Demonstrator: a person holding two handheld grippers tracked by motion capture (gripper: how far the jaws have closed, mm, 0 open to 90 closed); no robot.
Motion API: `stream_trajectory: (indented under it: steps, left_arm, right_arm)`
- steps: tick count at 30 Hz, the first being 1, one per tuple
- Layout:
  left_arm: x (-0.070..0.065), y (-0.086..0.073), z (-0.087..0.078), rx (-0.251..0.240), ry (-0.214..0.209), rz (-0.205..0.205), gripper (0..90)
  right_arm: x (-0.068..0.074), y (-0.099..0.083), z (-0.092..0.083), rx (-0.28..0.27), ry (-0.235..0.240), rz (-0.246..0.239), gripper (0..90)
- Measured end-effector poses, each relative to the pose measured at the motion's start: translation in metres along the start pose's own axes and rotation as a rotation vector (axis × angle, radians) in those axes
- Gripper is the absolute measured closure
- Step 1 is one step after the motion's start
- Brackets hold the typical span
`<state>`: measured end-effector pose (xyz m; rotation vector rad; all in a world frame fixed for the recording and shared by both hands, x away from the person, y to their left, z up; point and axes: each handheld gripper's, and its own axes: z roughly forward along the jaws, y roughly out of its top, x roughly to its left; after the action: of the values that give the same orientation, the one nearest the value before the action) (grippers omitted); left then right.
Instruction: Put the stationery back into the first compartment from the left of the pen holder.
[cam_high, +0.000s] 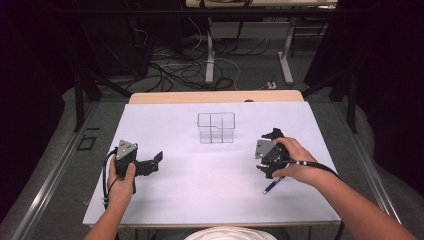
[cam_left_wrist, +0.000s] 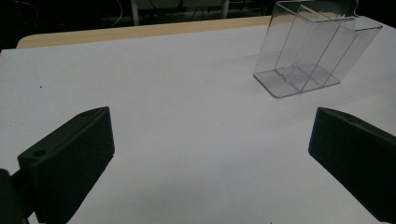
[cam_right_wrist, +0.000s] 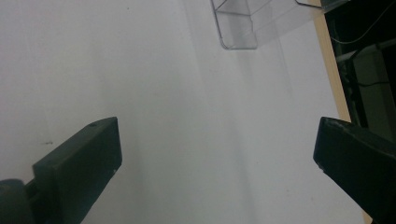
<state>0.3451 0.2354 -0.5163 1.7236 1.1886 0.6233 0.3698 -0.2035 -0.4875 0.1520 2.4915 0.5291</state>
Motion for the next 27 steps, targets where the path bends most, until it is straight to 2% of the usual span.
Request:
stream_trajectory:
  steps: [1,2,3,4,5,7,8,9,10,11,12,13,14,16,19,21,22,23,26,27]
  left_arm:
    - [0.0,0.0,0.0,0.001,0.0,0.0,0.0]
    - [0.0,0.0,0.0,0.001,0.0,-0.001,0.0]
    - [0.0,0.0,0.0,0.001,0.0,-0.001,0.0]
    - [0.0,0.0,0.0,0.004,-0.001,-0.002,0.0]
    - [0.0,0.0,0.0,0.004,-0.001,0.0,0.0]
    - [0.0,0.0,0.0,0.004,-0.001,0.001,0.0]
    - [0.0,0.0,0.0,0.004,-0.001,0.001,0.0]
    - [0.0,0.0,0.0,0.004,-0.001,0.001,0.0]
    - [0.0,0.0,0.0,0.005,-0.001,0.001,0.0]
    - [0.0,0.0,0.0,0.003,-0.001,0.002,0.0]
    - [0.0,0.0,0.0,0.002,-0.001,0.003,0.0]
    - [0.0,0.0,0.0,0.002,-0.002,0.003,0.0]
    - [0.0,0.0,0.0,0.004,-0.001,0.004,0.1]
    - [0.0,0.0,0.0,0.004,-0.002,0.005,0.0]
    - [-0.001,0.0,0.0,0.004,-0.002,0.005,0.0]
    - [-0.001,0.0,0.0,0.004,-0.002,0.005,0.0]
    - [-0.001,0.0,0.0,0.004,-0.002,0.005,0.0]
    - [-0.001,0.0,0.0,0.003,-0.002,0.005,0.1]
    - [-0.001,0.0,0.0,0.005,-0.002,0.006,0.0]
    - [-0.001,0.0,0.001,0.005,-0.002,0.005,0.0]
  right_arm:
    - [0.001,0.0,0.0,0.002,-0.002,-0.027,4.8]
    - [0.001,0.0,0.0,0.002,-0.002,-0.027,4.8]
    - [0.002,0.001,0.0,0.006,-0.003,-0.048,5.6]
    - [0.002,0.001,0.0,0.013,-0.007,-0.082,6.0]
    - [0.004,0.002,0.001,0.024,-0.015,-0.144,6.3]
    - [0.005,0.003,0.001,0.029,-0.01,-0.162,6.4]
    - [0.007,0.004,0.001,0.04,-0.009,-0.206,7.2]
    - [0.007,0.004,0.002,0.018,-0.021,-0.235,8.3]
    - [0.007,0.004,0.002,0.018,-0.021,-0.235,8.3]
    - [0.008,0.005,0.0,0.067,0.01,-0.246,10.4]
    - [0.008,0.005,0.002,0.033,0.003,-0.279,13.3]
    - [0.008,0.008,-0.003,0.131,0.054,-0.291,15.3]
    - [0.011,0.006,0.003,0.057,0.018,-0.327,15.4]
    - [0.012,0.005,0.004,0.06,0.019,-0.33,16.2]
    - [0.014,0.005,0.006,0.065,0.036,-0.382,20.7]
    - [0.016,0.005,0.006,0.079,0.077,-0.431,29.1]
    - [0.016,0.005,0.006,0.079,0.077,-0.431,29.1]
    - [0.017,0.005,0.004,0.079,0.102,-0.456,33.3]
    - [0.018,0.005,0.002,0.093,0.124,-0.468,37.2]
    - [0.018,0.005,0.003,0.077,0.133,-0.468,38.0]
